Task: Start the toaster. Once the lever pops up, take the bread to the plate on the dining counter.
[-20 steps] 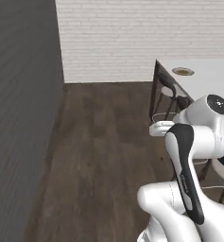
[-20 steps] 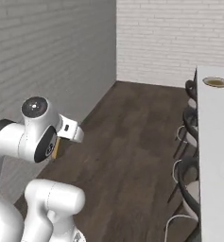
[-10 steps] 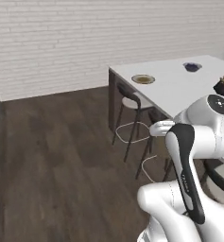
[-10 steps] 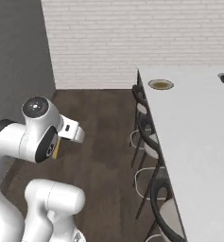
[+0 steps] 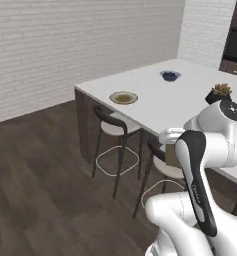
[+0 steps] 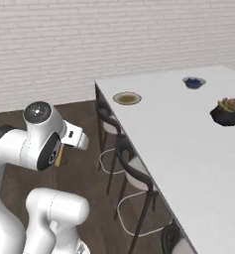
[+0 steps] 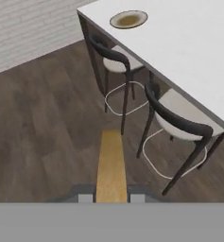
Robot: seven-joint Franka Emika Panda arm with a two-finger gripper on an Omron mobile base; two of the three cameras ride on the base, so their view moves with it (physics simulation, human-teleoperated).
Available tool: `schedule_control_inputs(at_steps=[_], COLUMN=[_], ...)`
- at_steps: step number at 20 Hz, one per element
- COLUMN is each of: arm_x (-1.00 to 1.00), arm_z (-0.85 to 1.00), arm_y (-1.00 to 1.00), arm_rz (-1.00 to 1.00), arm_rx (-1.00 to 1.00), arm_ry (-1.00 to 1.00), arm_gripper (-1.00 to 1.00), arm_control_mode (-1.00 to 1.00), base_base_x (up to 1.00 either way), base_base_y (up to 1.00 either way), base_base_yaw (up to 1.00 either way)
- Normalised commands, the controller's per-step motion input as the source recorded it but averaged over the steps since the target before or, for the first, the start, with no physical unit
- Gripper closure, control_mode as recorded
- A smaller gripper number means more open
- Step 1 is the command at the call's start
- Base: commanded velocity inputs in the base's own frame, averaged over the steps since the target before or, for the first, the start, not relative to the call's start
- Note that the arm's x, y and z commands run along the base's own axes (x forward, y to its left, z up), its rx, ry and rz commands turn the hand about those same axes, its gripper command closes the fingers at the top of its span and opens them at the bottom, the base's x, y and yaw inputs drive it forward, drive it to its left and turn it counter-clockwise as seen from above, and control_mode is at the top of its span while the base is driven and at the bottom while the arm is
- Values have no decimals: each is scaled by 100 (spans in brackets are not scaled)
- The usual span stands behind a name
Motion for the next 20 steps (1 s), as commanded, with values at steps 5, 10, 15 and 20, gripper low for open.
schedule_control_inputs(at_steps=[5,10,15,20], arm_x=[0,0,0,0], arm_z=[0,0,0,0], arm_y=[0,0,0,0], arm_rz=[0,0,0,0], arm_rx=[0,0,0,0], arm_ry=[0,0,0,0], arm_gripper=[100,100,100,100], arm_control_mode=[100,100,100,100], base_base_x=[79,64,47,37], base_base_y=[71,79,87,90], base_base_yaw=[-50,-48,-46,-43])
